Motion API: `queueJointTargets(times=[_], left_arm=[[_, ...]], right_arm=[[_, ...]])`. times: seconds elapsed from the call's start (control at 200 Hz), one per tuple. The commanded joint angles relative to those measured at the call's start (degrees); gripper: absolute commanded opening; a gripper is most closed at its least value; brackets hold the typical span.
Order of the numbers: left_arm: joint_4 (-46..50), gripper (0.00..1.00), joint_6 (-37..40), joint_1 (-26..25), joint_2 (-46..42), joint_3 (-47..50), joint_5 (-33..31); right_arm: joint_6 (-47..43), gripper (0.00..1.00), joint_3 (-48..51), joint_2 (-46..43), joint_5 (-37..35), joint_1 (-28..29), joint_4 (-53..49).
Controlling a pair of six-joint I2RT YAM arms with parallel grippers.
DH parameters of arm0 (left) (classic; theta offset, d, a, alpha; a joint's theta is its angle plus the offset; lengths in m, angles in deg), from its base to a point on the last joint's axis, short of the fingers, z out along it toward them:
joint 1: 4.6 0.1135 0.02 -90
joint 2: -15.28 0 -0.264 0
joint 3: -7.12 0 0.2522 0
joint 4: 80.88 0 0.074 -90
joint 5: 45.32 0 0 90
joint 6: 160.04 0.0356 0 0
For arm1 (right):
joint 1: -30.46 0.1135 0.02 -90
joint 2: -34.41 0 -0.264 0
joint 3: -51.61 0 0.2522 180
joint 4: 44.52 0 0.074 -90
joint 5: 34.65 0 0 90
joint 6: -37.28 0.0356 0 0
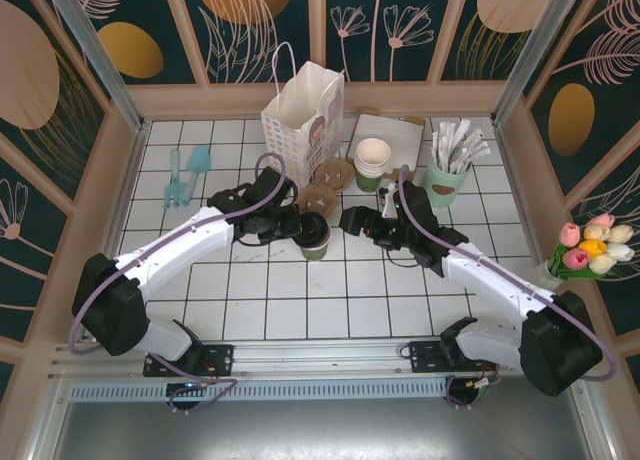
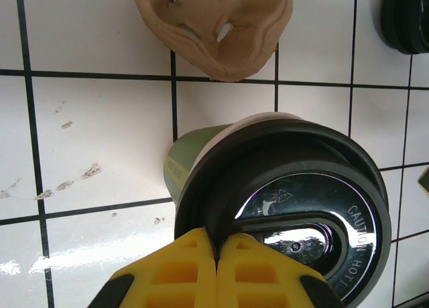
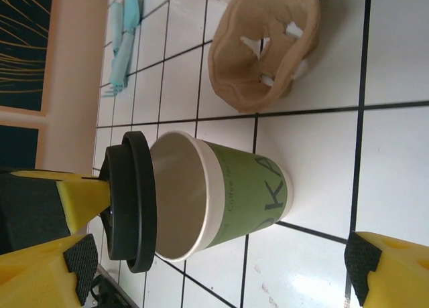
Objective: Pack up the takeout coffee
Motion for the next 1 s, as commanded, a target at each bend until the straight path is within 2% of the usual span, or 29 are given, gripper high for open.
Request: queueJointTargets(times=[0.0, 0.33, 0.6, 0.776, 0.991], left_arm=[[-0.37, 0.00, 1.45, -0.22, 1.26, -0.68, 1.35], [-0.10, 0.00, 1.98, -0.23, 1.88, -1.20, 1.04], [0.90, 0.00, 3.78, -0.26, 2.59, -3.05, 0.18], [2.42, 0.00, 4.55, -0.27, 3.10, -4.44, -0.98], [2.78, 0.00, 5.31, -0.27, 4.16, -5.48, 0.45]], right_arm=[[1.48, 0.96, -0.52, 1.53, 3.12, 0.18, 1.30], [1.81, 0.94, -0.12, 4.08, 5.15, 0.47, 3.98], [2.07, 0.86, -0.84, 8.26, 10.40, 0.55, 6.77], [1.92, 0.86, -1.14, 8.32, 10.32, 0.73, 7.30], [1.97, 0.86, -1.27, 8.32, 10.11, 0.77, 7.32]])
